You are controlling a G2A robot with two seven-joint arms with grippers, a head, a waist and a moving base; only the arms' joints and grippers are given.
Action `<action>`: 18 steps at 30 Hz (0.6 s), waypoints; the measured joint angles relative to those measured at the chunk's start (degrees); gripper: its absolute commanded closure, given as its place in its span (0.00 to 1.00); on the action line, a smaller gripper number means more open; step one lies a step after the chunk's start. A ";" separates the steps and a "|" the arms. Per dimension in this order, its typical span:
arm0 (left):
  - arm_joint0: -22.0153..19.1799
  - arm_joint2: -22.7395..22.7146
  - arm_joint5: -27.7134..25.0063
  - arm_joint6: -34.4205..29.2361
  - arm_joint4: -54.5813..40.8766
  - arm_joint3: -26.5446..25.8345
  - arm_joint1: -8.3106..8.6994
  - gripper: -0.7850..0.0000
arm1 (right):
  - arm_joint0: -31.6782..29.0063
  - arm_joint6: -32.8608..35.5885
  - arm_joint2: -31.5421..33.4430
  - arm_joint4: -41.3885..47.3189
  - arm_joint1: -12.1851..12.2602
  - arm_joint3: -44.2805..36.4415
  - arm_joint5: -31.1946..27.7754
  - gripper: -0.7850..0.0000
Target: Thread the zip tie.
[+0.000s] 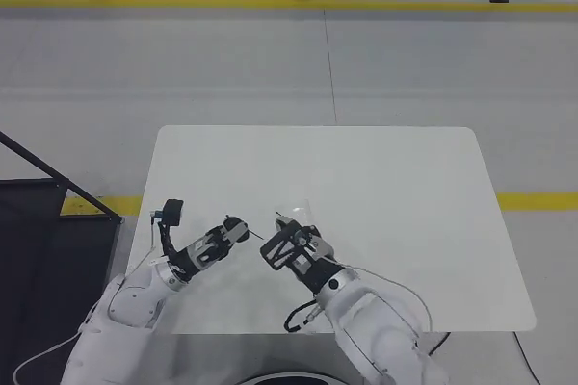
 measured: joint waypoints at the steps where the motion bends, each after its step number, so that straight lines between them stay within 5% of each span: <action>1: -0.57 0.69 -0.47 -1.59 -0.57 0.02 0.08 1.00 | -1.71 -3.04 1.74 1.01 0.50 -0.80 -3.07 1.00; 8: -2.67 1.92 -0.42 -6.28 -0.13 0.18 0.52 1.00 | -9.29 -18.14 10.69 7.86 2.58 -2.43 -15.61 1.00; 18: -2.63 1.91 -0.45 -6.23 -0.29 0.18 0.51 1.00 | -11.42 -21.11 12.81 8.86 2.96 -2.63 -16.13 1.00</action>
